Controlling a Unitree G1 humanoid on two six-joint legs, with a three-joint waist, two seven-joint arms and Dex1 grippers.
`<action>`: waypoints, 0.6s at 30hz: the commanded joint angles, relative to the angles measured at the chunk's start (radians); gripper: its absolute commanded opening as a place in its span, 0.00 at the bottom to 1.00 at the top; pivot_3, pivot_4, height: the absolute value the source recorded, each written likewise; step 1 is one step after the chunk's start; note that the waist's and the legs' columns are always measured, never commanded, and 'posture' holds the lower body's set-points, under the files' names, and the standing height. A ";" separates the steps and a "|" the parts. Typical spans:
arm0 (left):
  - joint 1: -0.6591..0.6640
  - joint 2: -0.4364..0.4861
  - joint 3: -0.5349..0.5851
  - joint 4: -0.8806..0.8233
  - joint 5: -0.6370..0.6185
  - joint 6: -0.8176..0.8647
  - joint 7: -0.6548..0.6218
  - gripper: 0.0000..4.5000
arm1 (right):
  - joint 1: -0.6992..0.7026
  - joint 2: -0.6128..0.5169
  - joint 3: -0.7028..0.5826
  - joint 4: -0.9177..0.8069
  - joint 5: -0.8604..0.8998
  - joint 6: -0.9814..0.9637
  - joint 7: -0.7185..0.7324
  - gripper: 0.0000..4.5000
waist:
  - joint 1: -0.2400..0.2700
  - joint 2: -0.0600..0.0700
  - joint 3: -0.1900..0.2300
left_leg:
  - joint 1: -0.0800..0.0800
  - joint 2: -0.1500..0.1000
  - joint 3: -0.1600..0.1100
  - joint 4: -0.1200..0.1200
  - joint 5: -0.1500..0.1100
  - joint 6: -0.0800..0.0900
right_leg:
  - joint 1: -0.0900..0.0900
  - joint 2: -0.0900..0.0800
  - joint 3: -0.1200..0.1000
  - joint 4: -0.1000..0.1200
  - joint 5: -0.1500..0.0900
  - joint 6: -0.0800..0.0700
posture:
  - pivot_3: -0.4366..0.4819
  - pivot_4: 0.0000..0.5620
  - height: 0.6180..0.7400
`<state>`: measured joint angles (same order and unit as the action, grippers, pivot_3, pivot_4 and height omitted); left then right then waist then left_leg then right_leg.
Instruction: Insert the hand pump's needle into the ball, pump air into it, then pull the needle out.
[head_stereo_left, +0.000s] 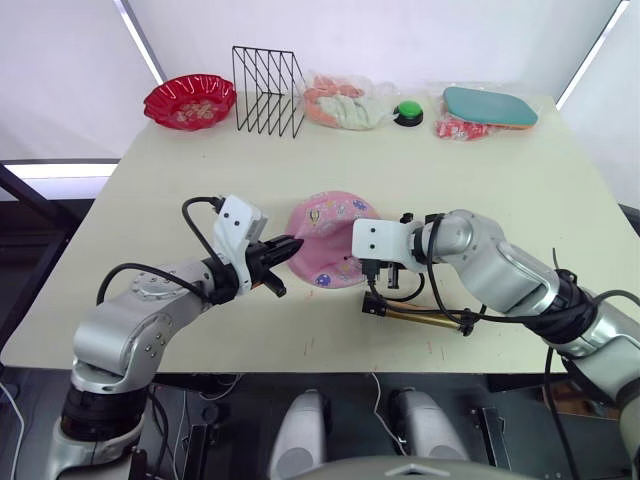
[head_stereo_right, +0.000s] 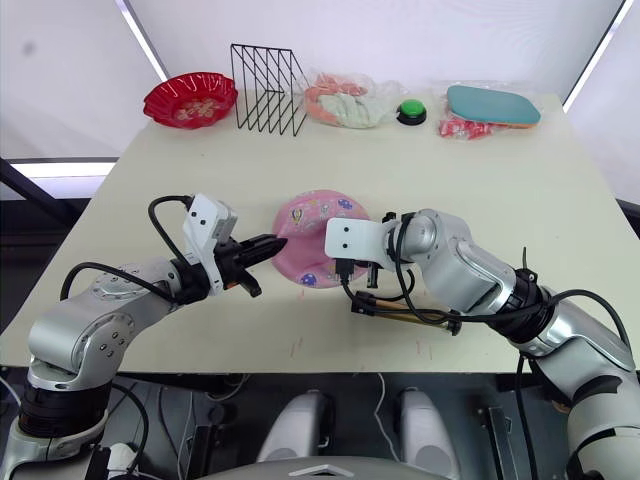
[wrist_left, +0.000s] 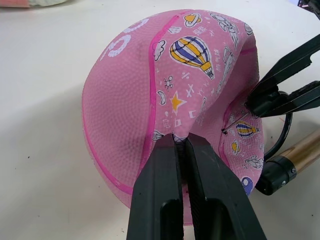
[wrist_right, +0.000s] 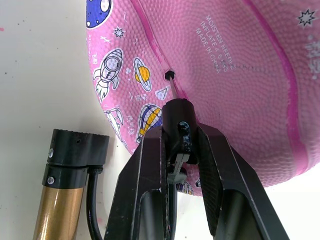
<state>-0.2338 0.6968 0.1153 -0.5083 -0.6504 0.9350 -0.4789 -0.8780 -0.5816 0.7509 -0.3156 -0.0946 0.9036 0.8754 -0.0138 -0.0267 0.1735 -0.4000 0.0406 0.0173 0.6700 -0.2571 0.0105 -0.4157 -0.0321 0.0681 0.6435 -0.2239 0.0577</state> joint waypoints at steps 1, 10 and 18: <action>0.006 0.002 -0.015 -0.011 0.007 0.017 -0.003 0.00 | 0.009 -0.016 0.014 0.013 -0.039 0.005 0.007 0.07 | 0.000 0.000 0.000 | 0.000 0.000 0.000 0.000 0.000 0.000 | 0.000 0.000 0.000 0.000 0.000 0.000 | 0.48 0.27 1.00; 0.007 -0.007 -0.028 -0.020 0.006 0.025 0.003 0.00 | -0.021 0.071 0.035 0.069 -0.075 -0.019 0.016 0.07 | -0.003 0.000 0.000 | 0.002 0.000 0.000 0.000 0.000 0.000 | 0.001 0.000 0.000 0.000 0.000 0.000 | 0.48 0.27 1.00; 0.017 -0.013 -0.041 -0.018 0.016 0.035 -0.001 0.00 | -0.044 0.138 0.030 0.091 -0.085 -0.024 0.046 0.07 | -0.007 0.000 -0.001 | 0.004 0.000 0.000 0.000 0.000 0.000 | 0.002 0.001 0.000 0.002 0.000 -0.001 | 0.48 0.27 1.00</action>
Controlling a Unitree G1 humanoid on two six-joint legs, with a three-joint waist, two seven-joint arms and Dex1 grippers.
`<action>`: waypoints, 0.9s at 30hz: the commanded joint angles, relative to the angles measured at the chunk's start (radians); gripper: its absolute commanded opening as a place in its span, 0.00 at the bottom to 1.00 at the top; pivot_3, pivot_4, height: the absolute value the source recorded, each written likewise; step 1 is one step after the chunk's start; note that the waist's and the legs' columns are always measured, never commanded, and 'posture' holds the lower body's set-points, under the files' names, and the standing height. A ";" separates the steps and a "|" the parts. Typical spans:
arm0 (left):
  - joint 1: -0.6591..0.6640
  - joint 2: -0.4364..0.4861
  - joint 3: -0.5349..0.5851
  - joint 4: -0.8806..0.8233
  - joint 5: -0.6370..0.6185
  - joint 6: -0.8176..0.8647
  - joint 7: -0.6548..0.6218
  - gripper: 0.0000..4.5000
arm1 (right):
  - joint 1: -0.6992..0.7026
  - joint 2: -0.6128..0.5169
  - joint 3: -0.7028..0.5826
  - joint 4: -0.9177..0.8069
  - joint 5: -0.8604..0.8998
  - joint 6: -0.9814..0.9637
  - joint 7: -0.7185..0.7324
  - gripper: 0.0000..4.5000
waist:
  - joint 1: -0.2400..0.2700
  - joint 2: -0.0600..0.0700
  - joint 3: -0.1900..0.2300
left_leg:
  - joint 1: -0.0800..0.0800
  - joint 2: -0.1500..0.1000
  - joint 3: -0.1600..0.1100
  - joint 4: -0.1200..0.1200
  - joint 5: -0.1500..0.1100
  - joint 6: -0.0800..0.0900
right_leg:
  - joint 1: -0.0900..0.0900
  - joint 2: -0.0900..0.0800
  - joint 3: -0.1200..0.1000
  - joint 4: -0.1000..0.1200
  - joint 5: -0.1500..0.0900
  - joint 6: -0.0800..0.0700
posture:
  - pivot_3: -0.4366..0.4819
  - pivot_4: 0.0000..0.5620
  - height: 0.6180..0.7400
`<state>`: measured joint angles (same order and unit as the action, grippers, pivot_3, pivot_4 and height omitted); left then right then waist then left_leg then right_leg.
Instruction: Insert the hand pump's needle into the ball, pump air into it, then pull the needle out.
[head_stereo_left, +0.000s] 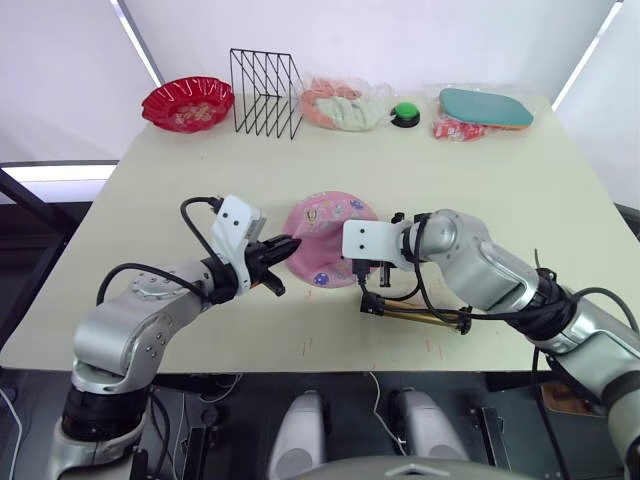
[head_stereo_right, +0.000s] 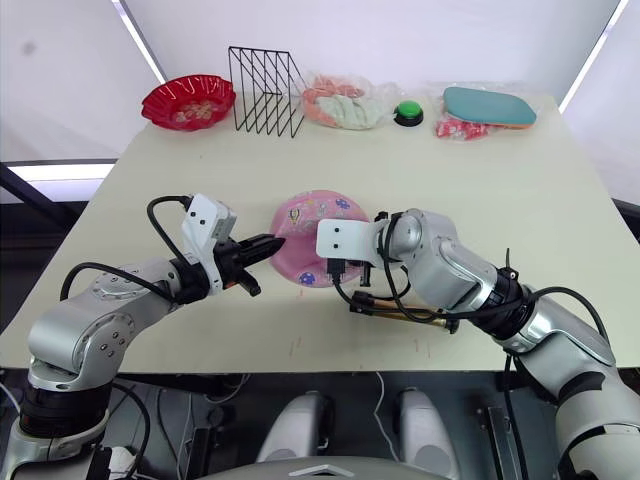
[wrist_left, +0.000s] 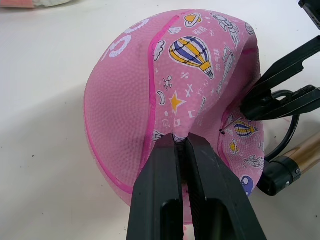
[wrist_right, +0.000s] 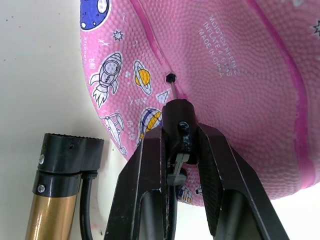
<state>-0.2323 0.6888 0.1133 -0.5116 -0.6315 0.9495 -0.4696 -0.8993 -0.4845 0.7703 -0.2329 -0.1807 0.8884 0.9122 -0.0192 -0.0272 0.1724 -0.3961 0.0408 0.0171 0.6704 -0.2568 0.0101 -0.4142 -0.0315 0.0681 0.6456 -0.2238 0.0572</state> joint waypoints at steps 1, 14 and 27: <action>0.018 -0.006 -0.042 -0.017 -0.003 0.023 -0.013 0.00 | -0.033 0.057 0.016 0.018 -0.004 -0.011 0.009 0.07 | -0.002 0.000 0.000 | 0.000 0.000 0.000 0.000 0.000 0.000 | 0.000 0.000 0.000 0.000 0.000 0.000 | 0.48 0.27 1.00; 0.051 -0.031 -0.057 -0.024 0.020 0.021 -0.024 0.00 | -0.043 0.209 0.126 0.264 -0.139 -0.126 -0.004 0.07 | -0.028 -0.005 -0.015 | 0.018 0.000 -0.001 -0.001 0.001 -0.001 | 0.010 0.001 0.000 0.002 -0.001 0.001 | 0.48 0.27 1.00; 0.070 -0.038 -0.047 0.008 0.056 0.009 -0.041 0.00 | -0.056 0.313 0.109 0.380 -0.217 -0.239 0.060 0.07 | -0.050 -0.001 -0.033 | 0.029 0.000 -0.005 -0.009 0.000 -0.001 | 0.011 0.002 0.000 0.002 0.000 -0.002 | 0.48 0.27 1.00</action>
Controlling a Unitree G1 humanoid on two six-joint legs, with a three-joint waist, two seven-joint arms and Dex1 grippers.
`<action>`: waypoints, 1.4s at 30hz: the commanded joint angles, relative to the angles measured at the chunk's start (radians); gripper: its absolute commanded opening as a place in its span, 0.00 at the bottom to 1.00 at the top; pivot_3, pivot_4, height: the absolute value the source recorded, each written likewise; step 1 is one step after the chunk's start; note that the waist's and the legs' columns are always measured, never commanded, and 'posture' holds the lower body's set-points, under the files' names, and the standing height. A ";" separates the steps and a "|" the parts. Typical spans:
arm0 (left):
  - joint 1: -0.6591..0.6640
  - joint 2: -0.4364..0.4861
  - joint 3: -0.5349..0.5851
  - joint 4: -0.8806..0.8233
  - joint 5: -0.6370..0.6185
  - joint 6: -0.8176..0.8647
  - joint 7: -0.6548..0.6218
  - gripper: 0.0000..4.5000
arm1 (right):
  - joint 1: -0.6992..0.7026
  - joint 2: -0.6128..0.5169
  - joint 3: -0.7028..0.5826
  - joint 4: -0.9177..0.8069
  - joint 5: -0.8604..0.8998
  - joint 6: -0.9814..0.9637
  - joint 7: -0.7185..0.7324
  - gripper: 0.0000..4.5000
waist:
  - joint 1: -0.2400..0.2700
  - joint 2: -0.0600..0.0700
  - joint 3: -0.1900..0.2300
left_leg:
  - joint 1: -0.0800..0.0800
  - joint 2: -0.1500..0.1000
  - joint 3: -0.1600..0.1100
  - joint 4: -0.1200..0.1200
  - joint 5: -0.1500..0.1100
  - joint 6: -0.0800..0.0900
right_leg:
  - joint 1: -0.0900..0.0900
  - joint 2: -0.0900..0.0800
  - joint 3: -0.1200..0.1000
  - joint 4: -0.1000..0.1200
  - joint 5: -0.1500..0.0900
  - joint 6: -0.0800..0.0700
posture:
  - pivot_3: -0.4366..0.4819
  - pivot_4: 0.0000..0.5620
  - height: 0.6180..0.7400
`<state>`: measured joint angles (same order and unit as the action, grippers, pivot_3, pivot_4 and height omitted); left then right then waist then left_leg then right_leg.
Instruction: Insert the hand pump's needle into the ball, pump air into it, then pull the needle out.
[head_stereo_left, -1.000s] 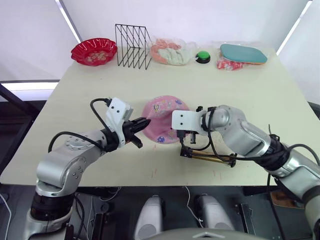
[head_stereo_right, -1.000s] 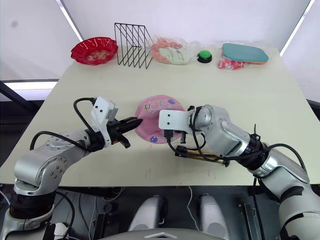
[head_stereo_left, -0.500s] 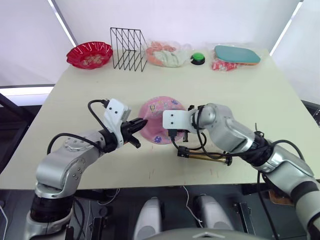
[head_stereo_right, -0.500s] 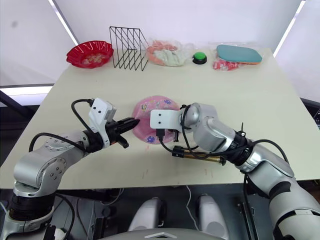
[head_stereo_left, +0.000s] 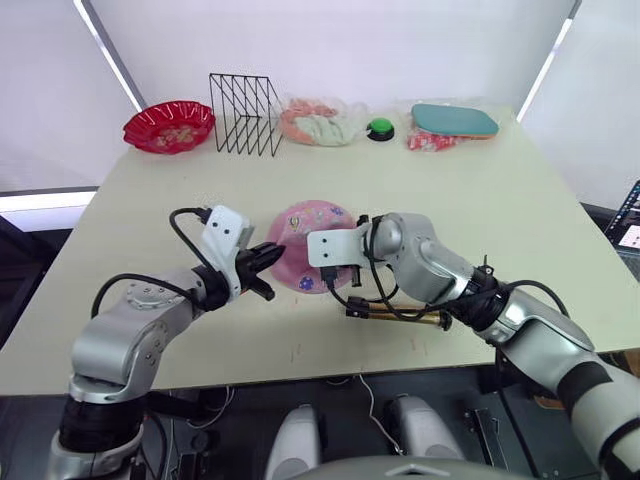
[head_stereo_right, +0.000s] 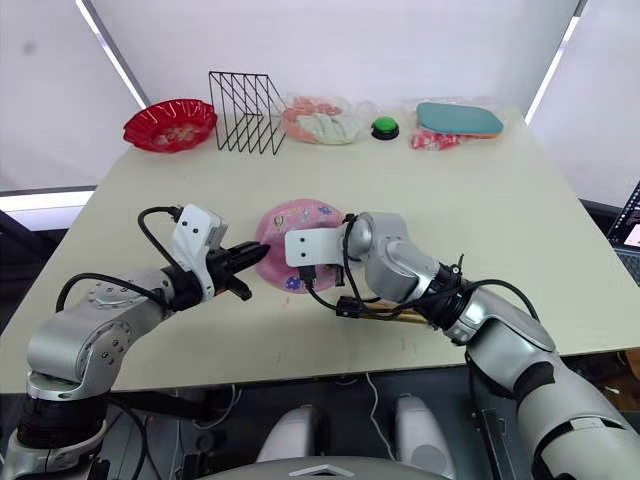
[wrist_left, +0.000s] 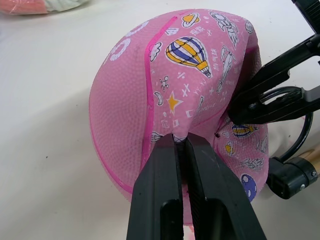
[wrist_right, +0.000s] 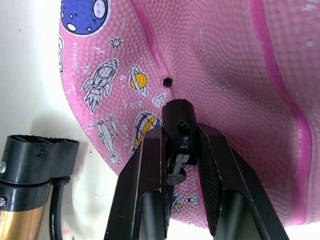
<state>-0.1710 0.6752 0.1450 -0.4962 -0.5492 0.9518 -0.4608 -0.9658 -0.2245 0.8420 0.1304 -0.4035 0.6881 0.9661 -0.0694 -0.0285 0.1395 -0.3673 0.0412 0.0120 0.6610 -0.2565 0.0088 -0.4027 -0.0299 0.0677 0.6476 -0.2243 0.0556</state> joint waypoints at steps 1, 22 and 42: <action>0.010 -0.026 -0.079 -0.005 -0.026 0.008 -0.049 0.00 | 0.008 0.055 0.039 0.011 -0.001 -0.045 0.013 0.07 | 0.000 0.000 0.000 | 0.003 0.000 -0.001 -0.002 0.000 0.000 | 0.001 -0.001 0.000 0.000 0.000 0.000 | 0.48 0.27 1.00; 0.012 -0.061 -0.056 -0.024 -0.039 0.068 -0.036 0.00 | 0.031 0.138 0.083 0.036 -0.186 -0.192 0.070 0.07 | 0.001 0.004 0.001 | 0.008 -0.003 -0.033 -0.012 -0.003 -0.005 | -0.001 -0.005 -0.026 -0.002 -0.001 -0.002 | 0.48 0.27 1.00; -0.002 -0.085 -0.045 -0.010 -0.025 0.100 -0.039 0.00 | 0.032 0.251 0.034 0.249 -0.208 -0.293 0.084 0.07 | 0.002 0.015 -0.003 | 0.019 -0.005 -0.051 -0.025 -0.003 -0.006 | -0.001 -0.010 -0.044 -0.006 -0.001 -0.002 | 0.48 0.27 1.00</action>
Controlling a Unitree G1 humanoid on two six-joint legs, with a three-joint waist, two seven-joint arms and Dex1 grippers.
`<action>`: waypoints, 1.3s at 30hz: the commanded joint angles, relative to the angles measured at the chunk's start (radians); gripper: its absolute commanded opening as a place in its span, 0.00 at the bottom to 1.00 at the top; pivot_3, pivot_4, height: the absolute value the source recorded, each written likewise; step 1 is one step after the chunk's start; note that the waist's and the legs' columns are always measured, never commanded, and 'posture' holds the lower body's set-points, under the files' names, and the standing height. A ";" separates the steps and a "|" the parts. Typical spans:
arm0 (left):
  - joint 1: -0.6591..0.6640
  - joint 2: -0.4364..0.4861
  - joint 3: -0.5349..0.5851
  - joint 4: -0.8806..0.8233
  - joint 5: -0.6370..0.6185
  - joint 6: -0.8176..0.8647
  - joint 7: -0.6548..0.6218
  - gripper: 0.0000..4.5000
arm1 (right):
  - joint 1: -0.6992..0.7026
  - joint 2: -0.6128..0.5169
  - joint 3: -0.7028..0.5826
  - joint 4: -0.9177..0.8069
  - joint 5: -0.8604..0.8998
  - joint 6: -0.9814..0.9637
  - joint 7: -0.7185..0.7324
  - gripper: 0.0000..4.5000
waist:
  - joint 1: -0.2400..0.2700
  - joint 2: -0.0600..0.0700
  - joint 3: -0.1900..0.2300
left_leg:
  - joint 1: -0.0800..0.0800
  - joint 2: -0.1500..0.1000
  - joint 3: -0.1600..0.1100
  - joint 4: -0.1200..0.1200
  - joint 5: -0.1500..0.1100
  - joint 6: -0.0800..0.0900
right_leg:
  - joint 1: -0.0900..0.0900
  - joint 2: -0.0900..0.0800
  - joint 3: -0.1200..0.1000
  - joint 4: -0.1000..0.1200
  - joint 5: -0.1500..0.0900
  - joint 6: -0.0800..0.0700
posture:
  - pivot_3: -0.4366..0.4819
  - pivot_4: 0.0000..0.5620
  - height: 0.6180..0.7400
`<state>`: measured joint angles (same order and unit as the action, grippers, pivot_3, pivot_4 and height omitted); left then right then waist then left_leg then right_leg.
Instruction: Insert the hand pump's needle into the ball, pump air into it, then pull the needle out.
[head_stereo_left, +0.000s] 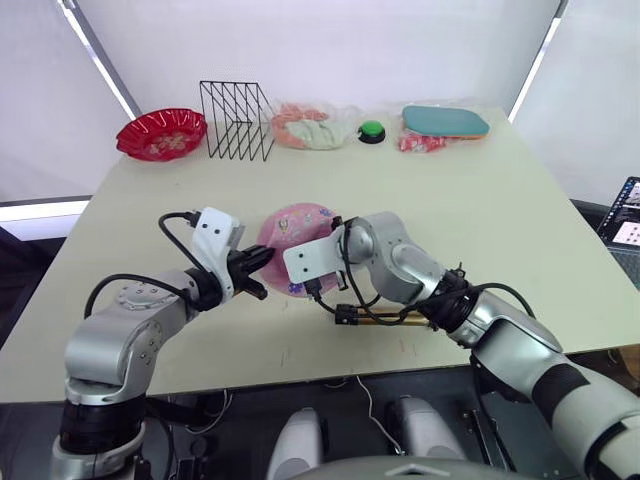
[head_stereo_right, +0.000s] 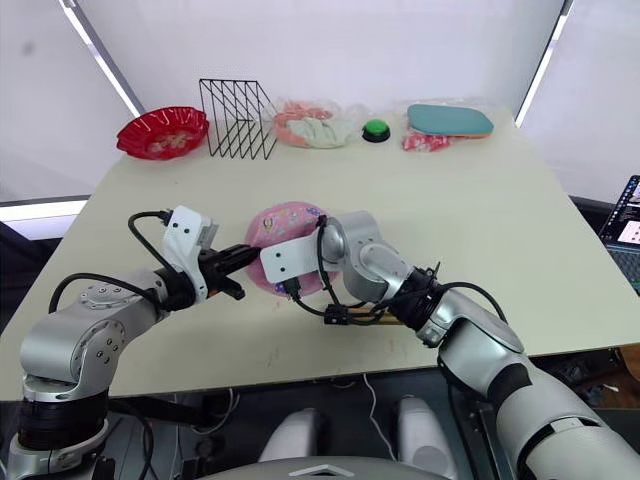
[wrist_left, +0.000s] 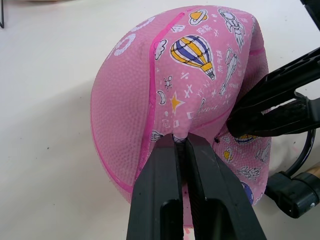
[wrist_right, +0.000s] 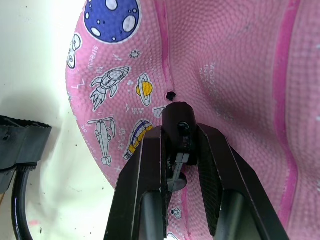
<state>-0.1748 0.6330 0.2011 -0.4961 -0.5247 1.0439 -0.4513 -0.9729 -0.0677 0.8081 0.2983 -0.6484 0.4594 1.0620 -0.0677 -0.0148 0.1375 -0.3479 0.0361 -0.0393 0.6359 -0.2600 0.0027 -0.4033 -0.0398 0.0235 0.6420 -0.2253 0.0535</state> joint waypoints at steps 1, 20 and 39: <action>0.004 -0.044 -0.101 -0.011 -0.047 0.006 -0.050 0.00 | 0.040 0.101 0.066 0.094 0.034 -0.071 -0.014 0.07 | 0.000 0.003 -0.002 | 0.002 0.000 -0.001 -0.001 0.000 0.000 | 0.000 -0.001 -0.001 0.000 0.000 0.000 | 0.48 0.27 1.00; 0.047 -0.008 -0.080 0.079 0.019 -0.115 -0.141 0.00 | 0.098 0.046 -0.158 -0.226 0.107 0.166 0.117 0.07 | 0.024 0.017 0.014 | -0.011 -0.042 -0.060 -0.005 0.005 -0.027 | -0.011 -0.007 -0.015 -0.001 0.001 -0.001 | 0.48 0.27 1.00; 0.053 0.011 -0.075 0.090 0.032 -0.137 -0.150 0.00 | 0.131 -0.058 -0.324 -0.422 0.305 0.276 0.097 0.73 | 0.055 0.017 0.028 | -0.026 -0.052 -0.077 -0.005 0.005 -0.030 | -0.014 -0.015 -0.028 -0.006 0.001 -0.001 | 0.48 0.27 1.00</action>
<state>-0.1541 0.6434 0.1860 -0.4446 -0.5033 0.8641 -0.6061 -0.8440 -0.1156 0.5239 -0.0553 -0.3775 0.7218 1.1549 -0.0127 0.0018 0.1656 -0.3765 -0.0160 -0.1177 0.6313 -0.2548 -0.0268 -0.4168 -0.0552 -0.0058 0.6335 -0.2239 0.0527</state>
